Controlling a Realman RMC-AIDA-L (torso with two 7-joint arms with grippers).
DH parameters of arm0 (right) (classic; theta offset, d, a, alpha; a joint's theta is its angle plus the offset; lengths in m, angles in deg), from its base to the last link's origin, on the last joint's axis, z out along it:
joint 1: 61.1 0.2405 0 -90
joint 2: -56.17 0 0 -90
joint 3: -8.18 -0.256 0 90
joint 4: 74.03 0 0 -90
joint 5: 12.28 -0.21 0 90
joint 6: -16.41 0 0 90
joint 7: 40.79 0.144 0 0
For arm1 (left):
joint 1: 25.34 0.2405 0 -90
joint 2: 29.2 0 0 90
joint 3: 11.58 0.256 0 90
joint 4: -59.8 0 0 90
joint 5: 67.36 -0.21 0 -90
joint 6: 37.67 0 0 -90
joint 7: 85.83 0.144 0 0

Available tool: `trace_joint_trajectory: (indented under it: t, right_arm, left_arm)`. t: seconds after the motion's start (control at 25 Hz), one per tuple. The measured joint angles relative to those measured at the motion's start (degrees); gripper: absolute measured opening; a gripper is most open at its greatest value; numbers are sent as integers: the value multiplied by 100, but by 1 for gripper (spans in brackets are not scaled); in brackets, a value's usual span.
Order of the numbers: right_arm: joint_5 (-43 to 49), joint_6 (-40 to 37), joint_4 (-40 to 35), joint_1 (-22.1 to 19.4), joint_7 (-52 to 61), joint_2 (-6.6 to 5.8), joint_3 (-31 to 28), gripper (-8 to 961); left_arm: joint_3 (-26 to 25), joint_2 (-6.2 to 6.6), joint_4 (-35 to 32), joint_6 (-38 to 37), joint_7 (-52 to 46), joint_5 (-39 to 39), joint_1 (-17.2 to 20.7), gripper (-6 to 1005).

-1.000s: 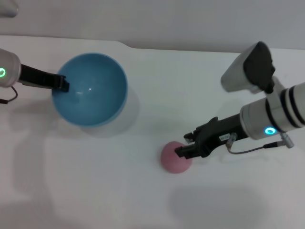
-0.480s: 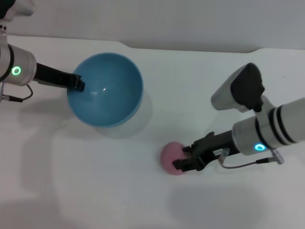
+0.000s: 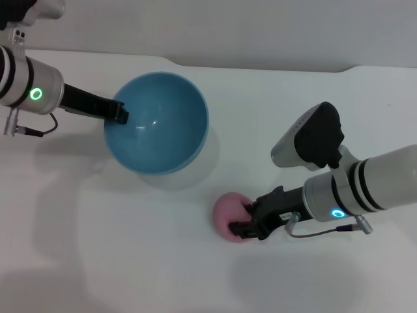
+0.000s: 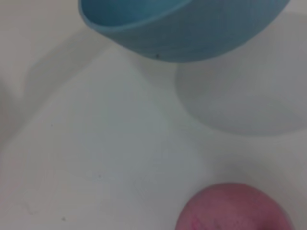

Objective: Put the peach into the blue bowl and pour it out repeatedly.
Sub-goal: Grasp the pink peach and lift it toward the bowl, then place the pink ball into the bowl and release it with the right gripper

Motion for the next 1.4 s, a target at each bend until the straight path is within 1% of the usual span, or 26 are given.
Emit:
trace_joint_trajectory:
  t: [0.12,0.24,0.28,0.32,0.36,0.4,0.48,0.6,0.8,0.96,1.0,1.04,1.12,1.2,1.24,1.28,1.32,1.36,1.4]
  right_arm:
    - [-94,2,-3,-46,-3,-3,-63,487]
    - [-335,-10,-41,-104,-42,-47,-179,486]
    - [-367,-23,-52,-119,-59,-56,-233,431]
    - [-376,-112,-79,-177,-138,-64,-434,376]
    - [-376,-112,-79,-177,-138,-64,-434,321]
    - [-377,-180,-103,-219,-189,-65,-562,266]
    - [-378,-308,-177,-332,-252,-72,-861,215]
    - [-381,-515,-373,-610,-388,-94,-1353,138]
    - [-382,-1266,-730,-1118,-995,-102,-2633,80]
    - [-386,-2122,-1182,-1491,-1392,-108,-3810,54]
    - [-398,-2349,-1300,-1551,-1441,-111,-4103,48]
    - [-413,-2561,-1400,-1588,-1462,-112,-4392,41]
    - [-444,-2978,-1596,-1613,-1490,-113,-4821,50]
    - [-447,-3491,-1872,-1591,-1538,-113,-5097,59]
    - [-447,-3491,-1872,-1591,-1538,-113,-5097,64]
    - [-439,-3704,-2033,-1546,-1543,-113,-5068,68]
    - [-428,-3785,-2091,-1519,-1548,-113,-5019,72]
    - [-428,-3785,-2091,-1519,-1548,-113,-5019,77]
    - [-417,-3877,-2144,-1473,-1561,-110,-4928,82]
  left_arm:
    - [0,-1,4,-5,-1,5,0,0]
    - [0,-1,10,-10,-1,7,0,-1]
    - [0,-1,11,-10,0,7,0,-1]
    - [-1,-1,11,-11,2,7,0,-1]
    - [-1,-1,12,-11,6,7,-4,-1]
    - [3,-1,12,-11,10,8,-11,-1]
    - [60,-1,15,-7,7,8,-22,-1]
    - [193,-1,24,5,-5,8,-35,-1]
    - [421,-1,38,11,-6,7,-88,-1]
    - [977,-9,234,28,-142,4,-249,0]
    - [1196,-20,365,82,-179,36,-342,0]
    - [1263,-23,402,96,-182,60,-370,0]
    - [1609,-40,582,194,-204,246,-507,0]
    - [1984,-49,710,291,-219,505,-619,0]
    - [2176,-55,746,341,-227,642,-681,-1]
    - [2277,-60,758,365,-233,710,-714,-1]
    - [2277,-60,758,365,-233,710,-714,-1]
    - [2616,-71,770,436,-321,935,-835,-1]
    - [2696,-72,770,464,-363,973,-867,-1]
